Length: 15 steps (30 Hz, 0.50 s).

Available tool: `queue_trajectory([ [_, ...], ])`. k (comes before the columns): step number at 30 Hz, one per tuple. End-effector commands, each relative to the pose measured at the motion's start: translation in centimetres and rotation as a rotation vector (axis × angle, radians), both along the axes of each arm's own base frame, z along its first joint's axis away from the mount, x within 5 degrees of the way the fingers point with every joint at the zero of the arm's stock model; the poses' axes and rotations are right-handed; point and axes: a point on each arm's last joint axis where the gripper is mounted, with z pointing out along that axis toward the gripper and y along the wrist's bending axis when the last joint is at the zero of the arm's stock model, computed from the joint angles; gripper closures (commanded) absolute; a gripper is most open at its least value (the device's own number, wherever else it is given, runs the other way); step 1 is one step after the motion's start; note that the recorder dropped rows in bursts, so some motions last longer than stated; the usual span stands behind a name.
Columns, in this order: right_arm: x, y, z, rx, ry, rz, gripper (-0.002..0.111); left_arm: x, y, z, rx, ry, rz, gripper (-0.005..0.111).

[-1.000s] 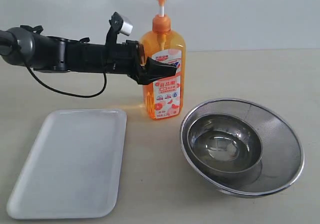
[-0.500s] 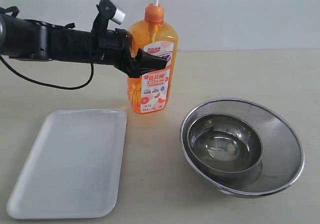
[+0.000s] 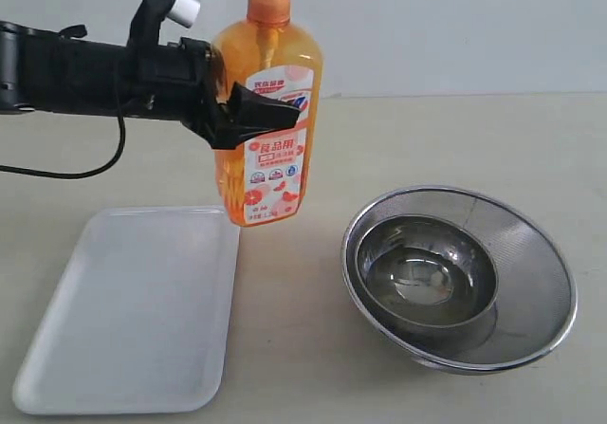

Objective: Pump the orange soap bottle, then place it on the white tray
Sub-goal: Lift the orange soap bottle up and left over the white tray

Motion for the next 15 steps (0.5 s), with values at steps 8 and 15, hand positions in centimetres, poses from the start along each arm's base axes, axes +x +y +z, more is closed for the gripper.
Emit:
queue_trajectory([
  [8, 0.0, 0.0, 0.1, -0.004, -0.016, -0.003, 0.108, -5.3, 1.6, 5.5, -0.113, -0.003, 0.09, 0.102],
  [15, 0.0, 0.0, 0.1, -0.004, -0.016, -0.003, 0.108, -9.4, 3.0, 6.6, -0.082, -0.013, 0.223, 0.102],
])
